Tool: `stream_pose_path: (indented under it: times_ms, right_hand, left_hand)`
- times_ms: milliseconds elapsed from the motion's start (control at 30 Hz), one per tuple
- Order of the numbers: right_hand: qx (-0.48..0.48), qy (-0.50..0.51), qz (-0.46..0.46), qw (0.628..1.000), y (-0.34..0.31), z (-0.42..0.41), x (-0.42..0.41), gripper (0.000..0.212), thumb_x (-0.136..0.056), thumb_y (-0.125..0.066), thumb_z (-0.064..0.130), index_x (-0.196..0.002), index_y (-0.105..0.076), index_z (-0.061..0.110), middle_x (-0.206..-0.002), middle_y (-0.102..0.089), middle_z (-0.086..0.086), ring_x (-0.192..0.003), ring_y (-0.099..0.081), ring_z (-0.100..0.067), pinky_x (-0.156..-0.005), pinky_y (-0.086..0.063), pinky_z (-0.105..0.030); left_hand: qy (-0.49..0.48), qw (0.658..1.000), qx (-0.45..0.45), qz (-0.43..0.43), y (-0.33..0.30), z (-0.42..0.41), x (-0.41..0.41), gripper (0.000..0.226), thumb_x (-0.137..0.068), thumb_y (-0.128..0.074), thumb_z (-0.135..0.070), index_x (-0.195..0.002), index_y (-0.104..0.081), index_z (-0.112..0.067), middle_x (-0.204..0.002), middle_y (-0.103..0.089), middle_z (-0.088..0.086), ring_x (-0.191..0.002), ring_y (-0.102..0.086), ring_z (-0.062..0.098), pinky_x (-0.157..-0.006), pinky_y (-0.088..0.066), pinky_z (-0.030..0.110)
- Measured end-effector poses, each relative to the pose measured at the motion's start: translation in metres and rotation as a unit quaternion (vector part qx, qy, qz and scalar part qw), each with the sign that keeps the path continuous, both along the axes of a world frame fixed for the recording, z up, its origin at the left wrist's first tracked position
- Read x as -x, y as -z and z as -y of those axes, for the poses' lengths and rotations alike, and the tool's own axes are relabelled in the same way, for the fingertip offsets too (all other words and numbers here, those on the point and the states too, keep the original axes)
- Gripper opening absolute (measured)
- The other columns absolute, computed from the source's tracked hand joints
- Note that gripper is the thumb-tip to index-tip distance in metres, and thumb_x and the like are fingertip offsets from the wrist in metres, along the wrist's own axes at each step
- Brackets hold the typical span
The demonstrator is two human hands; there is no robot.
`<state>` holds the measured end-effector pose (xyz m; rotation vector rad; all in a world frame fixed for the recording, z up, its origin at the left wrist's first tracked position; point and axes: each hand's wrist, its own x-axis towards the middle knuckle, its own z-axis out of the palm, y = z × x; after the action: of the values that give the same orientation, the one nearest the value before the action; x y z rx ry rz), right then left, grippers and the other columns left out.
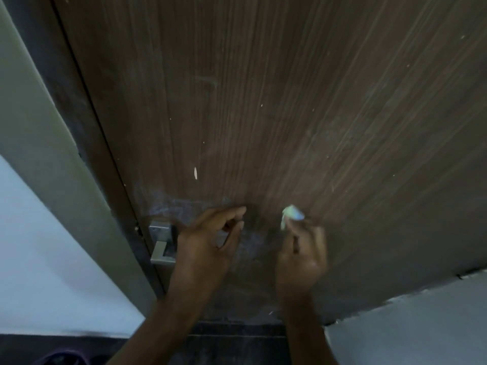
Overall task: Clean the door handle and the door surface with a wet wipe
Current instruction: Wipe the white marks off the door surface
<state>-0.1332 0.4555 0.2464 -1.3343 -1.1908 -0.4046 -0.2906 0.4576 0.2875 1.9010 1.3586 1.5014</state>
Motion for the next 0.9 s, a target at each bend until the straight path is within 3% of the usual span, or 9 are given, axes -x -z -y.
stream_pose_path:
  times_ms: [67,133,267,367,433,500,700,800,900]
  right_hand:
    - [0.054,-0.007,0.001,0.999,0.027,0.009,0.009,0.022,-0.090,-0.064,0.008,-0.078,-0.076,-0.006,-0.078,-0.068,-0.015,-0.072,-0.066,-0.020,-0.065,-0.061,-0.038]
    - [0.052,-0.019,-0.008,0.998,0.026,0.005,0.013,0.018,-0.089,-0.067,0.007,-0.080,-0.076,-0.005,-0.081,-0.069,-0.013,-0.074,-0.067,-0.019,-0.063,-0.061,-0.038]
    - [-0.031,-0.041,-0.004,0.999,-0.001,-0.011,0.013,0.006,-0.092,-0.071,0.004,-0.091,-0.075,0.000,-0.097,-0.065,-0.001,-0.090,-0.067,-0.012,-0.083,-0.058,-0.023]
    - [0.012,-0.028,-0.018,0.999,0.024,-0.004,0.013,0.030,-0.101,-0.060,0.019,-0.084,-0.075,0.000,-0.086,-0.068,-0.009,-0.083,-0.064,-0.011,-0.084,-0.055,-0.017]
    - [0.078,-0.033,-0.041,0.996,0.053,0.006,0.018,0.040,-0.099,-0.059,0.025,-0.074,-0.074,-0.003,-0.077,-0.069,-0.016,-0.075,-0.068,-0.021,-0.073,-0.062,-0.034]
    - [0.106,-0.047,-0.051,0.992,0.064,0.008,0.024,0.026,-0.089,-0.069,0.015,-0.073,-0.076,-0.004,-0.076,-0.070,-0.017,-0.073,-0.070,-0.030,-0.067,-0.061,-0.047]
    - [-0.001,-0.045,-0.056,0.997,0.020,-0.005,0.013,0.011,-0.093,-0.068,0.006,-0.086,-0.075,0.000,-0.091,-0.063,0.001,-0.091,-0.060,0.004,-0.087,-0.049,-0.009]
    - [0.114,-0.055,-0.010,0.992,0.045,0.002,0.027,0.019,-0.092,-0.064,0.010,-0.083,-0.075,-0.003,-0.086,-0.068,-0.008,-0.089,-0.058,-0.004,-0.092,-0.047,-0.008]
    - [0.336,-0.152,-0.023,0.929,0.079,0.012,0.040,0.020,-0.097,-0.062,0.009,-0.107,-0.074,-0.003,-0.114,-0.070,-0.019,-0.111,-0.065,-0.023,-0.100,-0.052,-0.039]
  left_hand:
    - [0.003,1.000,0.006,-0.002,0.005,-0.001,0.000,0.027,-0.087,-0.073,-0.016,-0.113,-0.074,-0.022,-0.103,-0.068,-0.017,-0.097,-0.063,-0.013,-0.084,-0.045,0.001]
    - [0.005,0.999,0.028,-0.016,0.010,-0.002,-0.002,0.028,-0.086,-0.074,-0.013,-0.112,-0.073,-0.023,-0.102,-0.065,-0.020,-0.095,-0.059,-0.019,-0.084,-0.043,-0.001]
    - [0.013,0.997,0.052,-0.047,0.019,0.001,-0.008,0.029,-0.085,-0.075,-0.011,-0.113,-0.073,-0.021,-0.102,-0.061,-0.022,-0.092,-0.055,-0.024,-0.084,-0.041,-0.003]
    - [0.018,0.995,0.081,-0.047,0.027,0.005,-0.009,0.030,-0.087,-0.072,-0.016,-0.115,-0.072,-0.025,-0.101,-0.060,-0.025,-0.097,-0.058,-0.018,-0.083,-0.041,-0.003]
    - [0.012,0.994,0.095,-0.046,0.036,0.007,-0.006,0.029,-0.087,-0.073,-0.015,-0.114,-0.073,-0.024,-0.102,-0.064,-0.022,-0.093,-0.058,-0.019,-0.084,-0.040,-0.004]
    - [0.016,0.993,0.107,-0.055,0.047,0.008,-0.005,0.028,-0.085,-0.076,-0.011,-0.111,-0.075,-0.020,-0.101,-0.071,-0.013,-0.085,-0.057,-0.021,-0.082,-0.039,-0.004]
    - [0.014,0.989,0.130,-0.072,0.064,0.013,-0.005,0.030,-0.081,-0.076,-0.009,-0.107,-0.074,-0.024,-0.097,-0.064,-0.020,-0.088,-0.055,-0.025,-0.079,-0.037,-0.006]
    - [-0.017,0.990,0.125,-0.068,0.067,0.010,0.002,0.030,-0.080,-0.077,-0.008,-0.107,-0.075,-0.022,-0.099,-0.073,-0.010,-0.080,-0.056,-0.021,-0.079,-0.035,-0.008]
    - [-0.030,0.990,0.123,-0.055,0.070,0.007,0.012,0.030,-0.080,-0.078,-0.003,-0.106,-0.076,-0.018,-0.099,-0.074,-0.009,-0.085,-0.056,-0.026,-0.077,-0.036,-0.008]
